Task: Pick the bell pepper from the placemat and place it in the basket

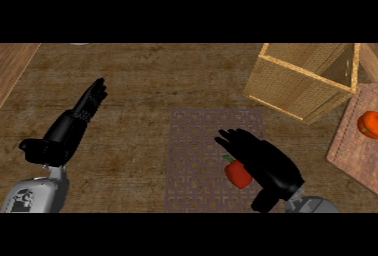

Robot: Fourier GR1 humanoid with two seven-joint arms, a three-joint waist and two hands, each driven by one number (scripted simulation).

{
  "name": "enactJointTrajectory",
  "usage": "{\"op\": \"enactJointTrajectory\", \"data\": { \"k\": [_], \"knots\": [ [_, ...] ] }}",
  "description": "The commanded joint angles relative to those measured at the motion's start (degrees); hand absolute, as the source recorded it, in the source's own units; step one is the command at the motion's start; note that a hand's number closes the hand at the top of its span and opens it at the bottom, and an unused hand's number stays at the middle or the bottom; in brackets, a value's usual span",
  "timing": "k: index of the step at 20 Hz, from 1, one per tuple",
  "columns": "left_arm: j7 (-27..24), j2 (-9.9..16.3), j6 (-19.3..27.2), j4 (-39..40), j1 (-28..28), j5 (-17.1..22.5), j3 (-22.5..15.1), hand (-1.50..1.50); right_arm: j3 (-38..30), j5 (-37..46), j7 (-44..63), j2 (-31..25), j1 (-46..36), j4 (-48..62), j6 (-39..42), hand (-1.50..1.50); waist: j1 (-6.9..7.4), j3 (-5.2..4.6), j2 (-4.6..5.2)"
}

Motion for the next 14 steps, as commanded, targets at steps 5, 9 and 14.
{"op": "enactJointTrajectory", "data": {
  "k": [5, 9, 14],
  "knots": [
    [-0.7, -1.9, -0.3, -1.6, 2.3, -1.3, -0.3, 0.00, 2.7, 5.8, 2.7, 4.3, -0.4, 4.5, -0.8, -1.50, 0.06, 0.00, -0.01],
    [1.0, -1.2, -0.9, -2.9, 1.0, -0.5, 1.4, 0.00, -1.6, 6.0, -1.8, 2.9, -2.4, 11.4, -3.9, -1.50, 0.12, 0.01, 0.01],
    [-0.9, -1.4, -2.6, -0.7, 1.5, 0.0, 1.9, 0.00, -1.3, 7.8, 0.1, 7.2, -7.2, 17.9, -2.8, -1.50, 0.24, 0.00, 0.04]
  ]
}}
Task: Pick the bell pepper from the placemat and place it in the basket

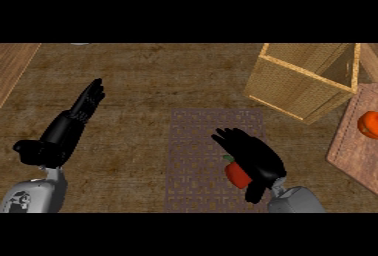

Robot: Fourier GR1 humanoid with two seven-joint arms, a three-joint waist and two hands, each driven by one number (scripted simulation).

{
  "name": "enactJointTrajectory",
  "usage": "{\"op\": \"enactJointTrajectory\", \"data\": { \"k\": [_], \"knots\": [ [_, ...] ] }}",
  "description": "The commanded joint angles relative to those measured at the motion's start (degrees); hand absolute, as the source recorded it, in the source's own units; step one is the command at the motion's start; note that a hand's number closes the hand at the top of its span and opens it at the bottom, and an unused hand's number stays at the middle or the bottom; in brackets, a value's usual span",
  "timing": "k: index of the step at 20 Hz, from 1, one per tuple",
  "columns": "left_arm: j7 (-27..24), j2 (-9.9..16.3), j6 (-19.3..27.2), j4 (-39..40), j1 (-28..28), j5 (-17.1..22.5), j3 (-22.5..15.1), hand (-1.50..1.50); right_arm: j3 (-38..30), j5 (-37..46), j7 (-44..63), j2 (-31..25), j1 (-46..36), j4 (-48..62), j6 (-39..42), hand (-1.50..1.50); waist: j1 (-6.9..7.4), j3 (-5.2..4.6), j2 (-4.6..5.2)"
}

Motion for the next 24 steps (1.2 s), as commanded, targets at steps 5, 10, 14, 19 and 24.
{"op": "enactJointTrajectory", "data": {
  "k": [5, 10, 14, 19, 24],
  "knots": [
    [-1.0, -2.0, 0.8, -0.1, 0.6, -2.4, -1.2, 0.00, -0.7, 1.1, -3.6, 0.1, -1.4, 4.8, 2.3, -1.50, -0.03, 0.00, -0.01],
    [6.4, -0.7, -0.8, -4.7, -2.0, 1.0, 0.4, 0.00, 2.2, 4.1, -4.1, -0.1, -0.1, 5.7, 1.4, 1.50, 0.04, 0.01, -0.05],
    [5.7, -0.5, -0.5, -2.8, -2.3, 0.5, 1.3, 0.00, 3.1, 6.6, -5.7, 0.5, 0.5, 8.2, -3.6, 1.50, 0.03, 0.01, -0.02],
    [1.3, -0.9, -0.9, -3.9, 2.3, -0.8, 0.5, 0.00, 4.7, 9.6, -10.3, -3.1, 0.1, 5.9, -6.7, 1.50, 0.09, 0.01, -0.03],
    [0.4, 0.4, -1.5, 0.0, -1.7, -0.2, 2.0, 0.00, 1.7, 11.0, 10.4, 7.2, 1.3, 3.4, -6.3, 1.50, -0.54, 0.00, 0.04]
  ]
}}
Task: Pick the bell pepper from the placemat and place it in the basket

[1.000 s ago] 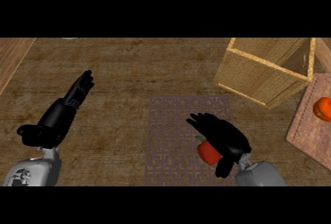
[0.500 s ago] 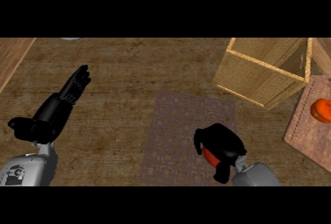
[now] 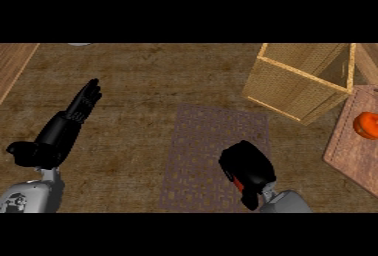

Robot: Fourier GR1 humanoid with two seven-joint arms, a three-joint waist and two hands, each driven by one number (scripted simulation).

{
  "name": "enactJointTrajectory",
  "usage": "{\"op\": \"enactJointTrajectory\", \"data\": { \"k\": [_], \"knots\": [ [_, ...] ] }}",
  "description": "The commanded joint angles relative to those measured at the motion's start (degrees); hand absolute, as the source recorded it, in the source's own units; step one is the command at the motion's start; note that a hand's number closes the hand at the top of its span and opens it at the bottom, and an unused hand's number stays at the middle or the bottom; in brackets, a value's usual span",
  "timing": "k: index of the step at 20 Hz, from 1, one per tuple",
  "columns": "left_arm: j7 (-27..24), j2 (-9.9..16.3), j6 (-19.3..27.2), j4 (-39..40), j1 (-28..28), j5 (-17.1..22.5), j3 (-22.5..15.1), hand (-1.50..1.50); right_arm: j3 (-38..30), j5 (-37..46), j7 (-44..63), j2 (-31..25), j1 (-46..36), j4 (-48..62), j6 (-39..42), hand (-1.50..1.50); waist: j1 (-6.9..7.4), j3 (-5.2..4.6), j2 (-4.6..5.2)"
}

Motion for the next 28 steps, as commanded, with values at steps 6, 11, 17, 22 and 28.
{"op": "enactJointTrajectory", "data": {
  "k": [6, 11, 17, 22, 28],
  "knots": [
    [0.1, -1.0, -0.3, -1.0, 0.5, -0.6, -2.0, 0.00, 0.0, -8.7, 38.9, 6.1, -4.1, 1.6, -11.8, 1.50, 2.57, 0.87, 0.85],
    [0.9, -1.3, -0.5, -0.5, -1.0, -0.6, -2.3, 0.00, 4.7, -23.5, 47.5, 6.2, -11.4, 0.4, -24.4, 1.50, 2.83, 0.87, 0.94],
    [-2.6, -3.1, 2.0, 1.7, 0.5, -3.5, -3.6, 0.00, 11.5, -21.8, 55.4, 6.2, -19.9, -9.0, -42.2, 1.50, 2.05, 0.72, 0.58],
    [-0.4, -1.6, 0.8, 0.7, -0.2, -1.8, -1.9, 0.00, 16.1, -16.8, 72.5, 6.2, -29.1, -14.1, -43.7, 1.50, 1.06, 0.69, 0.34],
    [-0.7, -0.9, -0.2, -0.3, 1.8, -0.8, -1.1, 0.00, 8.6, -14.1, 79.3, 6.2, -36.3, -16.6, -33.7, 1.50, 0.52, 0.69, 0.34]
  ]
}}
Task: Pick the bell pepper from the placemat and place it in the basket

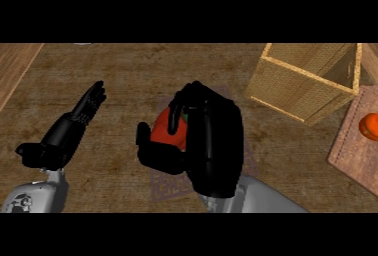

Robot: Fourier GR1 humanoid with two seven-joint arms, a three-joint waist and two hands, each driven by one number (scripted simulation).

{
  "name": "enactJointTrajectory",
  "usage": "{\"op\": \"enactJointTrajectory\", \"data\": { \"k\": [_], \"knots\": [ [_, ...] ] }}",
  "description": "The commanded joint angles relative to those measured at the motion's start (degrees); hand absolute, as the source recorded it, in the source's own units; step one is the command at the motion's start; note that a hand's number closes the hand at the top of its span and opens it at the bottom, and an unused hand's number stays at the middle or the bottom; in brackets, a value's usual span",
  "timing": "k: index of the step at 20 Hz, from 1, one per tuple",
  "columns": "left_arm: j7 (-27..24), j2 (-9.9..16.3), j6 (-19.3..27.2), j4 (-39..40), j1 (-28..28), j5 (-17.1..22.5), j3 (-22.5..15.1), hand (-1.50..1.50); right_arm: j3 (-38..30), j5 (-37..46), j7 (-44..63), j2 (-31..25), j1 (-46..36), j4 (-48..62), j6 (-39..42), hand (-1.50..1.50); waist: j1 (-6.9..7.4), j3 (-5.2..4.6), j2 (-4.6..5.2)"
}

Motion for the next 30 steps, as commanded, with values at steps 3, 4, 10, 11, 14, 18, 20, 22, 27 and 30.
{"op": "enactJointTrajectory", "data": {
  "k": [3, 4, 10, 11, 14, 18, 20, 22, 27, 30],
  "knots": [
    [1.6, 0.6, -0.5, -0.8, -1.4, 0.4, 0.4, 0.00, -9.1, 2.2, 9.8, 0.4, -8.1, 1.6, 8.6, 1.50, -0.51, 0.01, 0.09],
    [1.3, 1.2, -1.5, -1.8, 0.4, 1.4, 0.9, 0.00, -7.9, 4.4, 8.1, 0.4, -7.7, 7.1, 4.7, 1.50, 0.09, 0.01, 0.22],
    [1.5, -2.4, 2.2, -0.7, -0.7, -1.8, -1.6, 0.00, -20.0, 2.2, 3.6, 0.2, -13.6, 11.5, 6.8, 1.50, -0.28, 0.05, 0.35],
    [-0.7, 1.2, -1.2, 1.5, -1.7, 0.9, 1.5, 0.00, -17.1, 5.4, 6.8, 0.4, -13.1, 11.1, 4.8, 1.50, -0.33, 0.02, 0.31],
    [0.9, 0.0, 0.1, 1.1, -2.9, 0.1, 0.7, 0.00, -25.1, 5.8, 2.6, 0.1, -17.7, 18.0, 4.4, 1.50, -0.17, 0.03, 0.44],
    [-3.0, -0.2, 0.4, 2.8, -0.7, -1.7, 0.0, 0.00, -33.1, 5.3, -2.4, -3.3, -21.5, 24.5, 0.3, 1.50, 0.08, 0.02, 0.66],
    [4.6, -0.8, 0.1, -2.9, -2.4, 0.0, -0.9, 0.00, -35.4, 5.2, -7.0, -5.4, -19.2, 27.2, -4.1, 1.50, 0.35, 0.10, 0.59],
    [-1.9, 0.7, -0.4, 1.4, -0.7, -0.3, 1.2, 0.00, -39.4, 4.0, -7.9, -8.6, -21.5, 27.0, -3.5, 1.50, 0.03, 0.05, 0.61],
    [0.1, -1.6, 1.6, -1.8, 0.5, -1.9, -1.0, 0.00, -42.2, 2.2, -11.1, -10.3, -19.2, 30.1, -3.7, 1.50, -0.23, 0.07, 0.37],
    [-2.2, -0.8, -0.5, 3.2, -1.8, 0.0, 0.4, 0.00, -45.9, -2.4, -14.4, -14.9, -20.8, 32.1, 0.3, 1.50, -0.54, 0.05, 0.42]
  ]
}}
